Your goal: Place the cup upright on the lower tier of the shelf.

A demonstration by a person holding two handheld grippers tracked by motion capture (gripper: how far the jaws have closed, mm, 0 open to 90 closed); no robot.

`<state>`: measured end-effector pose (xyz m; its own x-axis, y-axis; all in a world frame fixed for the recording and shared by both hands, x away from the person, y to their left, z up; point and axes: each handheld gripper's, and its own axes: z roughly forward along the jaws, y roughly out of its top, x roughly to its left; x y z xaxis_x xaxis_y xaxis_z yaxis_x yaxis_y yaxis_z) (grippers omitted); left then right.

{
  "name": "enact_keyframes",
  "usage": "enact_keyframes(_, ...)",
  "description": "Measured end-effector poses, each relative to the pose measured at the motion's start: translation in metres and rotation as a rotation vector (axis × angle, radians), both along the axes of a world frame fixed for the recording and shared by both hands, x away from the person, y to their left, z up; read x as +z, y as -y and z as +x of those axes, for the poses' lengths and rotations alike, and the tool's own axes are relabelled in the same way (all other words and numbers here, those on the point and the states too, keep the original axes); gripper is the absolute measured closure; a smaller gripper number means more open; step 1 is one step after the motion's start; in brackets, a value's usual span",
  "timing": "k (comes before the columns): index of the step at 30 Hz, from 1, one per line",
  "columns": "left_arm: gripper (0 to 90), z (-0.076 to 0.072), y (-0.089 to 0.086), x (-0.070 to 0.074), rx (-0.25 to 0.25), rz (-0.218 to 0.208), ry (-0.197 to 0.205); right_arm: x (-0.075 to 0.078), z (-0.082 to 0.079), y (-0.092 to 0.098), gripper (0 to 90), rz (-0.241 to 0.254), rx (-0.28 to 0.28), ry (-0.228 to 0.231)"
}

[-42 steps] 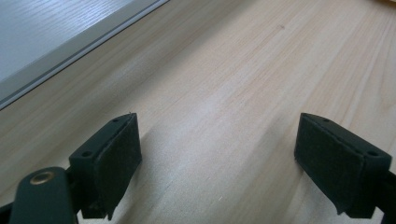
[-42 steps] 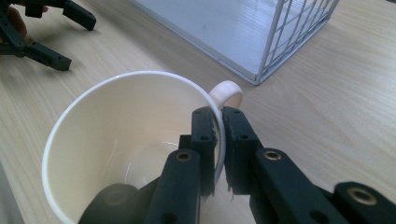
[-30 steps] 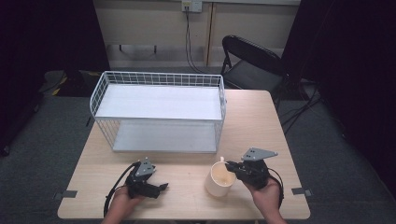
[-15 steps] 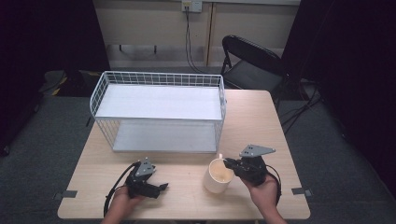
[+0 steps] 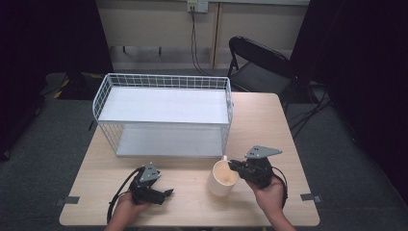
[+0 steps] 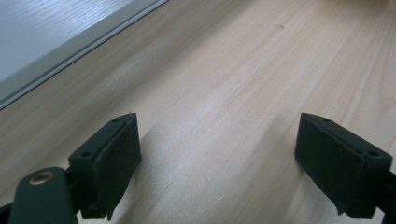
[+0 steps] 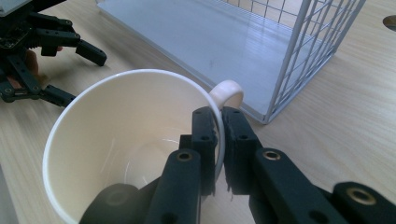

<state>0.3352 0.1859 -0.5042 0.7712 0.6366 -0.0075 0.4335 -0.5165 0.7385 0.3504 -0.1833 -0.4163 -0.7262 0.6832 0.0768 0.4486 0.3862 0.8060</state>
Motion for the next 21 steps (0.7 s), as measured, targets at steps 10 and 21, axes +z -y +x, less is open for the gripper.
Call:
enact_keyframes(10, 13.9, 0.0, 0.0, 0.0, 0.0, 0.0, 0.0, 0.001, 0.005, -0.008, 84.4, -0.005, 0.004, -0.002)
enact_keyframes(21, 13.7, 0.0, 0.0, 0.0, -0.001, 0.0, -0.001, 0.004, 0.01, -0.021, 84.4, -0.011, 0.013, 0.008)
